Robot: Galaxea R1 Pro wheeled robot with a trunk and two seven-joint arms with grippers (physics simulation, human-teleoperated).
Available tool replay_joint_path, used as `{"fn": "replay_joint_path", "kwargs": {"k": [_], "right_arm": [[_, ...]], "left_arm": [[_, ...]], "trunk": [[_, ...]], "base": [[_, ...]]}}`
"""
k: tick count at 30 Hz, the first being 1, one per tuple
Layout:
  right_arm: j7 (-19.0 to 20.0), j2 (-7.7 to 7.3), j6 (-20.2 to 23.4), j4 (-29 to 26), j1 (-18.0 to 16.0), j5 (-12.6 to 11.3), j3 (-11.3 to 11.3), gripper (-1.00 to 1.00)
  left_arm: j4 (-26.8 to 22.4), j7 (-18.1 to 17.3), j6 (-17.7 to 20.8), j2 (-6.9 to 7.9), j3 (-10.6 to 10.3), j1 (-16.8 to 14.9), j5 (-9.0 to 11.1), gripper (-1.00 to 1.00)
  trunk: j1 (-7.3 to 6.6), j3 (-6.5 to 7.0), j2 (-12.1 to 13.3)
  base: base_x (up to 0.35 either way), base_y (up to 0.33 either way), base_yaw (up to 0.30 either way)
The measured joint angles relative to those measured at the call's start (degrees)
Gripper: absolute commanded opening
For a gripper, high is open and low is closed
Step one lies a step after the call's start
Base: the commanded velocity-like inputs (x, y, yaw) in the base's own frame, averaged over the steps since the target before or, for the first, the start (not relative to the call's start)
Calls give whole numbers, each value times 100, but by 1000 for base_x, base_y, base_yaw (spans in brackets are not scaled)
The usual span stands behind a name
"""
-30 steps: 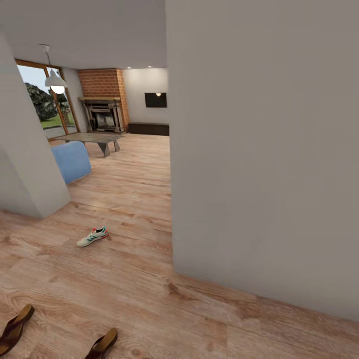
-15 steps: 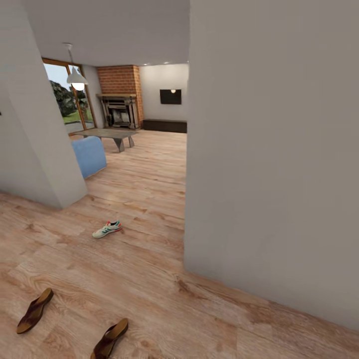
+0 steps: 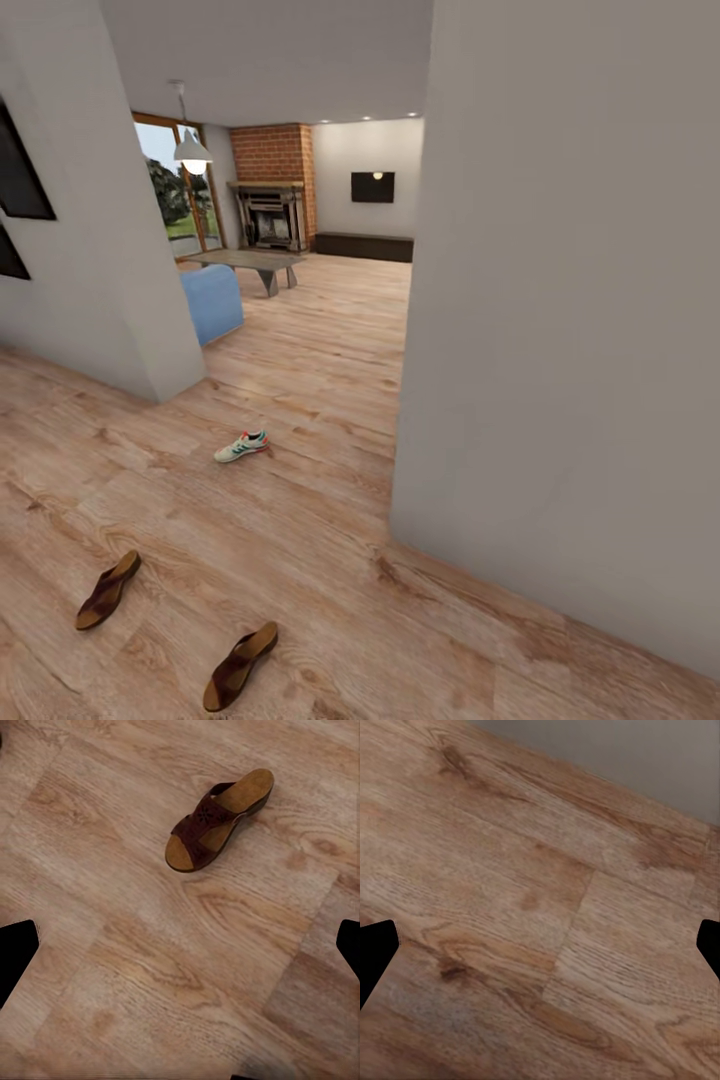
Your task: Pick up the two gym shoes and the two sandals from the corridor floor and place them onto the hallstand (shoe rack) in the corridor, making sure they are on the rack and not on the floor. Arrange them so the two gym shoes are next to each other and the two sandals are next to each other.
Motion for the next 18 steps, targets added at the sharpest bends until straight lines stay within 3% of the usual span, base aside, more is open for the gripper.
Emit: {"fn": "replay_joint_path", "kwargs": {"k": [18], "right_arm": [[2, 0, 0, 0, 0, 8, 3, 100]], "left_arm": [[0, -5, 0, -2, -5, 0, 0, 100]], "trunk": [[0, -114, 0]], "base": [[0, 0, 194]]}}
